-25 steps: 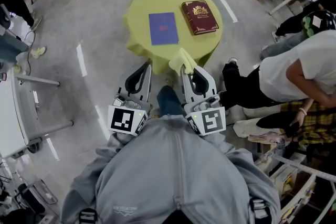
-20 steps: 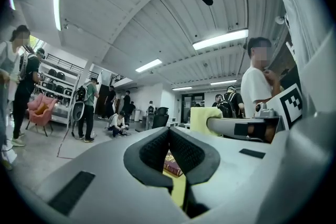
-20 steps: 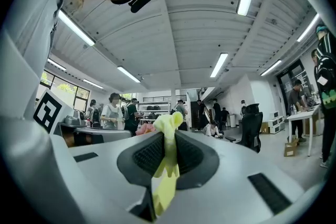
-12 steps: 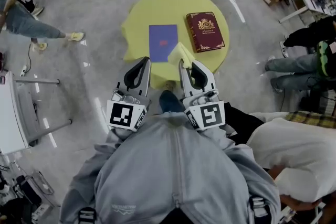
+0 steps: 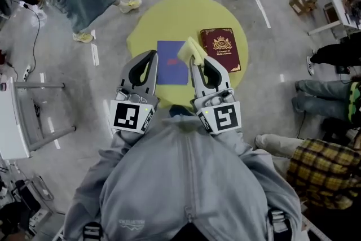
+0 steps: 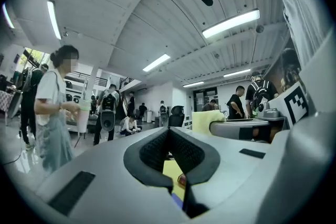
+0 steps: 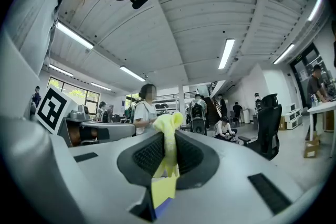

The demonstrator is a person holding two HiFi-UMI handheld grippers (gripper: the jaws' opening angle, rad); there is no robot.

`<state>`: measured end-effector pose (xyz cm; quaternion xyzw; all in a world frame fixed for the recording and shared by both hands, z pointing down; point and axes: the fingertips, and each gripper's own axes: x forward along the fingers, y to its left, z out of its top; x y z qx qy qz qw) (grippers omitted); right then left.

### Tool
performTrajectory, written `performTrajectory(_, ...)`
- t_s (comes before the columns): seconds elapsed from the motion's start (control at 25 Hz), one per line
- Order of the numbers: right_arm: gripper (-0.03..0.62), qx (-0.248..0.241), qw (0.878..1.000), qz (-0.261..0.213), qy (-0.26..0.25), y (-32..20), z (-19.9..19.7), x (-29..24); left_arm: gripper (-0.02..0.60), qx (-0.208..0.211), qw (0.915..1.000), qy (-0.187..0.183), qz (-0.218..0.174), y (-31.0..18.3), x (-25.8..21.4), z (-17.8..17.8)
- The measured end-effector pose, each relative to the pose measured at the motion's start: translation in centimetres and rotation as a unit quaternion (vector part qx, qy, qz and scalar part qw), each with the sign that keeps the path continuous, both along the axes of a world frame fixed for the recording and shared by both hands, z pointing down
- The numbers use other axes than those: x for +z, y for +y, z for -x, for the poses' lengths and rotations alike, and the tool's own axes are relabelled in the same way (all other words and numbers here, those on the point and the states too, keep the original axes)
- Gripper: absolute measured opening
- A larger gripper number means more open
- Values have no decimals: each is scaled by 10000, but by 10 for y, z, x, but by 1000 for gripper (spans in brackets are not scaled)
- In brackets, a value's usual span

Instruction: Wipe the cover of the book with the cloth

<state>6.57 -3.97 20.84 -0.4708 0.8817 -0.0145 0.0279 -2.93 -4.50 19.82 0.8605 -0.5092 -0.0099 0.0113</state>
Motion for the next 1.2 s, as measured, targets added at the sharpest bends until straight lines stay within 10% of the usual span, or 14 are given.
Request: performTrajectory(1.2, 57, -543, 9934, 944, 349, -112, 58, 97, 18, 587, 9947, -28, 838, -82, 97, 33)
